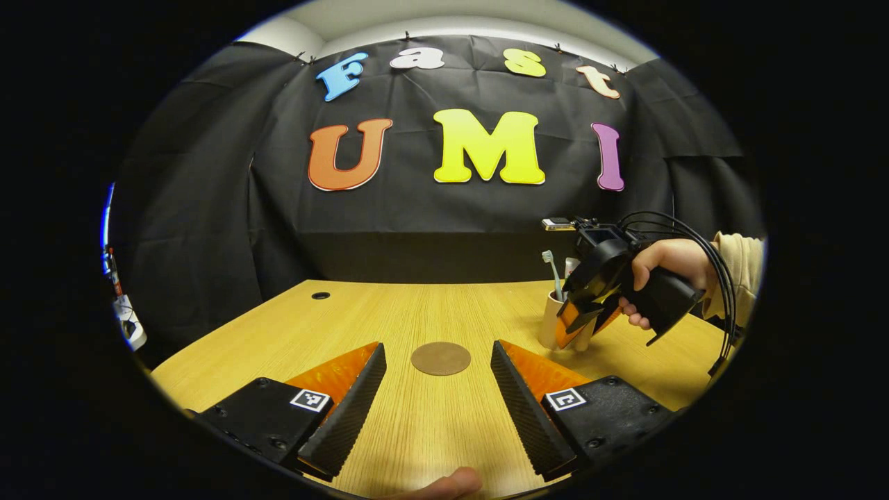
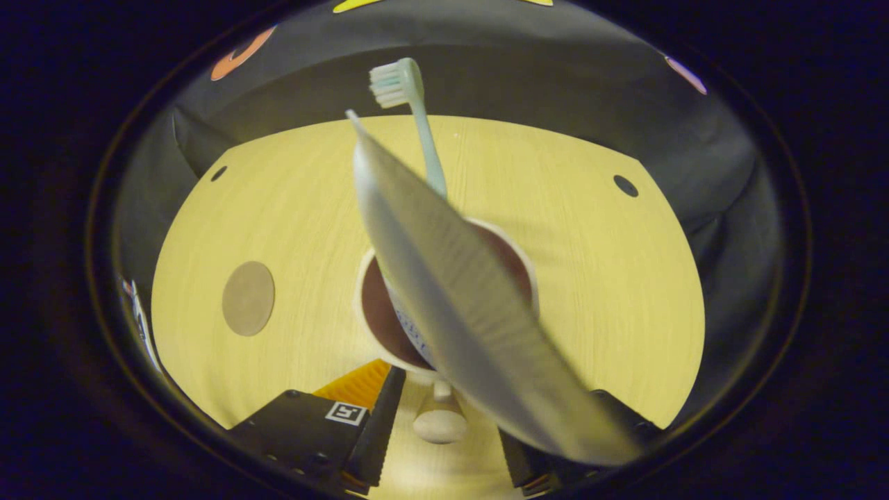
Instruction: Put the toothbrush and toothpaste on the desktop into the cup, then pick up the cup and place it on the coaster on the desktop.
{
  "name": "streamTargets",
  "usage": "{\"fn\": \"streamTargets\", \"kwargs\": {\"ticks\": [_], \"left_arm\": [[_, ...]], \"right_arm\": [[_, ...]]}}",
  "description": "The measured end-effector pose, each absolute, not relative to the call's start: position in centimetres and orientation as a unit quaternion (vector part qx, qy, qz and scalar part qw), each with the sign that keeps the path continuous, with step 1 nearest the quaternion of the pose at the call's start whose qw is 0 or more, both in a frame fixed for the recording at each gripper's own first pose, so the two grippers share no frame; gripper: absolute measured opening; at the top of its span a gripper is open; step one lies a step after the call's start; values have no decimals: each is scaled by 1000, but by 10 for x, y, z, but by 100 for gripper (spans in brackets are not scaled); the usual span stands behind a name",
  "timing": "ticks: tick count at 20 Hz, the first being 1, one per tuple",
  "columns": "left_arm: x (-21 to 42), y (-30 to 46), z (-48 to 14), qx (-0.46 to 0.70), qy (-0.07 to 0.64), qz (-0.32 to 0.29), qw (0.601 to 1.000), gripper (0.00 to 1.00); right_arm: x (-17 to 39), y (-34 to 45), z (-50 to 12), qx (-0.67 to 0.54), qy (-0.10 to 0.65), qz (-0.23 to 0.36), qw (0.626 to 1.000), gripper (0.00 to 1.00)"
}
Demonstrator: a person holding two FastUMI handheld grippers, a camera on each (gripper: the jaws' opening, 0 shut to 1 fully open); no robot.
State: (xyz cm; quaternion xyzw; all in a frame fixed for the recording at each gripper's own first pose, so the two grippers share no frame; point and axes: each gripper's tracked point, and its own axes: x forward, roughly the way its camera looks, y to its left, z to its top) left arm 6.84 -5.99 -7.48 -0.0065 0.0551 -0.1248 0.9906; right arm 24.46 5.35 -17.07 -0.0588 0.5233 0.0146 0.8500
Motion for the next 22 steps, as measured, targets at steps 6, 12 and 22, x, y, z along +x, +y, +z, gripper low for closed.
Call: {"fn": "streamTargets", "kwargs": {"ticks": [6,12,22], "left_arm": [[69,-54,-90,-19,78,-122,989,97],[67,-48,-92,-16,75,-117,990,97],[51,-19,-96,-22,57,-95,994,97]], "right_arm": [[237,56,-172,-59,534,7,843,28],[238,59,-172,-37,530,27,847,20],[219,118,-133,-48,485,85,869,20]]}}
